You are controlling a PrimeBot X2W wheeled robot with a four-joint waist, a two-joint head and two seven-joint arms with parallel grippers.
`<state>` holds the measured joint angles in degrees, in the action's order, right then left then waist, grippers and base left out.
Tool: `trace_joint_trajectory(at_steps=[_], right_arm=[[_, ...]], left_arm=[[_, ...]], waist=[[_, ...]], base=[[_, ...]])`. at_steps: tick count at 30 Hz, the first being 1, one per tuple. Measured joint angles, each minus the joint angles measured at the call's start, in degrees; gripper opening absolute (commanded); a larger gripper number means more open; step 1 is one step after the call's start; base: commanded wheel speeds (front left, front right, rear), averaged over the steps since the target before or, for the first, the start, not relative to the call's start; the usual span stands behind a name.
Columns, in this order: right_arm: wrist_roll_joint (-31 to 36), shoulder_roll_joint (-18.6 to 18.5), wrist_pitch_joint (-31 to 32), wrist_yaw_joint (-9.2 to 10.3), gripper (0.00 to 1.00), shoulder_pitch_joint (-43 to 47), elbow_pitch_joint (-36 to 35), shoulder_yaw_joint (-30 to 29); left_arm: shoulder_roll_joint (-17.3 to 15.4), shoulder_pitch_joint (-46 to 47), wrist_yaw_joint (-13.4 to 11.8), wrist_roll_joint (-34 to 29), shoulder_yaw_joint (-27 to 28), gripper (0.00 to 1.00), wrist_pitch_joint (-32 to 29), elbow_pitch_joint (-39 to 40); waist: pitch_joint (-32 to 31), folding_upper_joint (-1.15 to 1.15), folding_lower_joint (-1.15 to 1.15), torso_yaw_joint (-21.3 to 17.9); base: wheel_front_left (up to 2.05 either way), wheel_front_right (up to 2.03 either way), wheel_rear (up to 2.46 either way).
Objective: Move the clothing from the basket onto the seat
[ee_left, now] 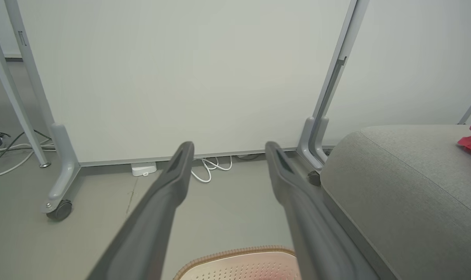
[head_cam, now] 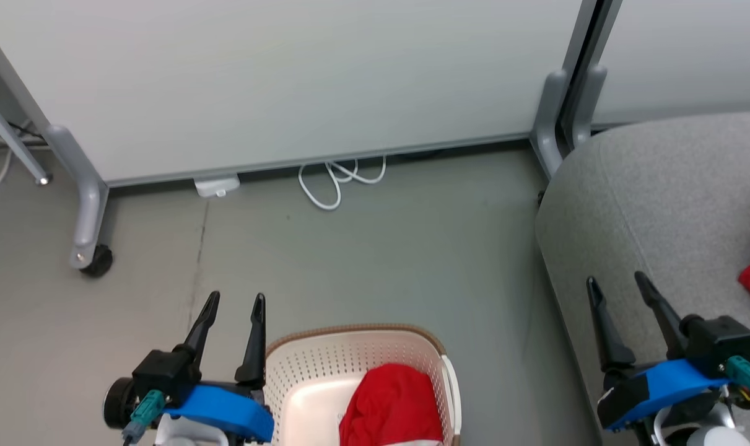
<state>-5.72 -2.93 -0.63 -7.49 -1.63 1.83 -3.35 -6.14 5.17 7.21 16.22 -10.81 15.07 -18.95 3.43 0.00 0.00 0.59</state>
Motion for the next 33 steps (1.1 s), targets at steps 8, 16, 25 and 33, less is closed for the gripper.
trace_joint_trajectory(at_steps=[8, 16, 25, 33], right_arm=[[0.20, 0.01, -1.01, 0.00, 1.00, -4.71, -2.29, -0.27], [-0.31, 0.01, -2.99, 0.00, 1.00, -13.80, -2.86, 0.63], [0.09, 0.01, -4.78, 0.00, 1.00, -21.92, -3.67, 2.91], [0.11, 0.01, -4.99, 0.00, 1.00, -24.78, -6.09, 4.23]], left_arm=[[-0.38, 6.47, 0.00, 0.01, -4.00, 1.00, 0.00, -0.15], [-1.12, 14.58, 0.00, -0.01, -9.57, 1.00, 0.00, -3.60], [-1.76, 24.47, 0.01, 3.39, -20.93, 1.00, -0.86, -15.10], [-1.26, 31.75, 0.16, 9.38, -29.74, 1.00, -3.46, -26.38]], waist=[[9.15, 0.00, 0.01, -1.15], [19.89, 0.00, 0.02, -3.26], [30.85, 0.00, 0.02, -6.19], [38.62, 0.00, 0.01, -8.63]], base=[[0.00, 0.00, 0.00], [0.00, 0.00, 0.00], [0.00, 0.00, 0.00], [0.00, 0.00, 0.00]])
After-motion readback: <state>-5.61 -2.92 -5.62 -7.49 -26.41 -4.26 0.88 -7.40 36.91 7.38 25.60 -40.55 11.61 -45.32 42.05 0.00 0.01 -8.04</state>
